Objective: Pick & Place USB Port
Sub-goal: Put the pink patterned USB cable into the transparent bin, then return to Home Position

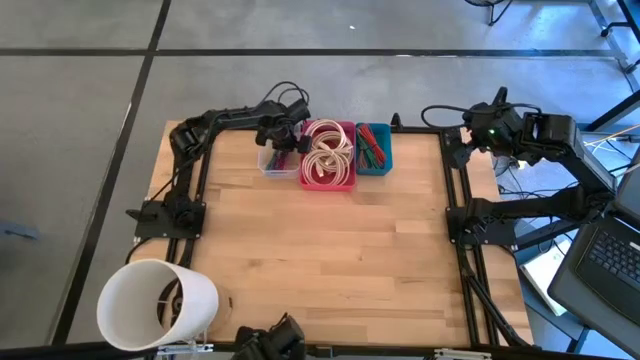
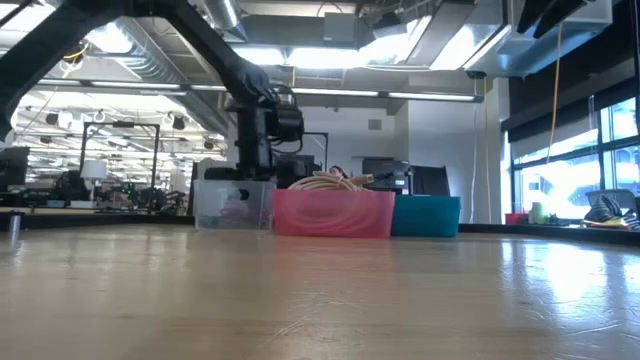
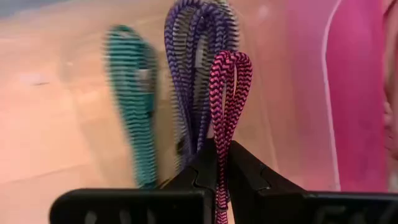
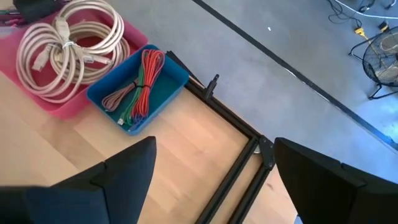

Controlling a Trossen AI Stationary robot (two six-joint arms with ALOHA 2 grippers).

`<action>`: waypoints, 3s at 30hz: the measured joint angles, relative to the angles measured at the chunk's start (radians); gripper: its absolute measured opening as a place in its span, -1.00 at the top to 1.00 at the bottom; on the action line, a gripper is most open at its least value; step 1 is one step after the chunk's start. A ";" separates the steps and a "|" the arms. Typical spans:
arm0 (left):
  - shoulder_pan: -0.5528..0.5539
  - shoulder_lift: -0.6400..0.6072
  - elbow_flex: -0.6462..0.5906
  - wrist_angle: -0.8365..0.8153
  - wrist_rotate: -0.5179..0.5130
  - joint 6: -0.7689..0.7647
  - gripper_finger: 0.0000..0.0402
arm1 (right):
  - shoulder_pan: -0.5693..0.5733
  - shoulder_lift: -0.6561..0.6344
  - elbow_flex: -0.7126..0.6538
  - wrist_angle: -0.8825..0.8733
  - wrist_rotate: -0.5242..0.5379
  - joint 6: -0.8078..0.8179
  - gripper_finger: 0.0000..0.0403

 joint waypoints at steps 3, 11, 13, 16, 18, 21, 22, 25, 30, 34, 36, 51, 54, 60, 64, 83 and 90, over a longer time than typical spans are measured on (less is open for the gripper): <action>0.007 0.022 0.000 0.012 -0.008 -0.001 0.95 | 0.000 -0.009 0.000 -0.006 -0.002 0.003 -0.63; -0.011 -0.055 -0.001 0.016 -0.034 -0.023 0.50 | 0.000 -0.014 0.000 -0.016 -0.010 0.028 -0.63; -0.025 -0.090 -0.001 0.016 -0.053 -0.020 0.39 | 0.000 -0.013 0.000 -0.013 -0.010 0.027 -0.63; -0.046 -0.162 -0.001 0.016 -0.086 -0.010 0.26 | 0.000 -0.013 0.000 -0.007 -0.005 0.028 -0.63; -0.073 -0.227 -0.001 0.027 -0.131 0.013 0.19 | 0.000 -0.013 0.000 -0.007 -0.001 0.028 -0.63; -0.145 -0.350 -0.001 0.091 -0.248 0.059 0.13 | 0.000 -0.013 0.000 -0.007 0.000 0.029 -0.63; -0.174 -0.399 -0.001 0.129 -0.288 0.080 0.12 | 0.000 -0.013 0.000 -0.006 0.000 0.029 -0.63; -0.265 -0.533 -0.009 0.296 -0.303 0.181 0.11 | 0.000 -0.014 0.000 0.015 0.001 0.027 -0.63; -0.427 -0.729 -0.232 0.853 -0.042 0.372 0.13 | 0.000 -0.020 -0.021 0.173 -0.036 -0.022 -0.63; -0.506 -0.822 -0.503 1.297 0.068 0.344 0.17 | 0.001 -0.023 -0.081 0.417 -0.217 -0.096 -0.63; -0.534 -0.869 -0.615 1.364 0.055 0.305 0.19 | 0.001 -0.019 -0.115 0.490 -0.275 -0.122 -0.63; -0.609 -1.201 -0.906 0.882 -0.089 0.258 0.31 | 0.001 0.053 -0.257 0.538 -0.359 -0.072 -0.63; -0.609 -1.215 -0.908 0.738 -0.095 0.251 0.36 | 0.001 0.074 -0.257 0.538 -0.359 -0.053 -0.61; -0.608 -1.202 -0.908 0.604 -0.100 0.331 0.51 | 0.001 0.103 -0.257 0.538 -0.392 -0.038 -0.18; -0.600 -1.191 -0.908 0.540 -0.105 0.377 0.65 | 0.002 0.112 -0.257 0.538 -0.396 -0.028 0.40; -0.600 -1.187 -0.908 0.537 -0.072 0.161 0.71 | 0.002 0.112 -0.257 0.526 -0.475 -0.037 0.45; -0.600 -1.187 -0.907 0.533 -0.128 0.107 0.11 | 0.002 0.112 -0.257 0.544 -0.568 -0.117 -0.33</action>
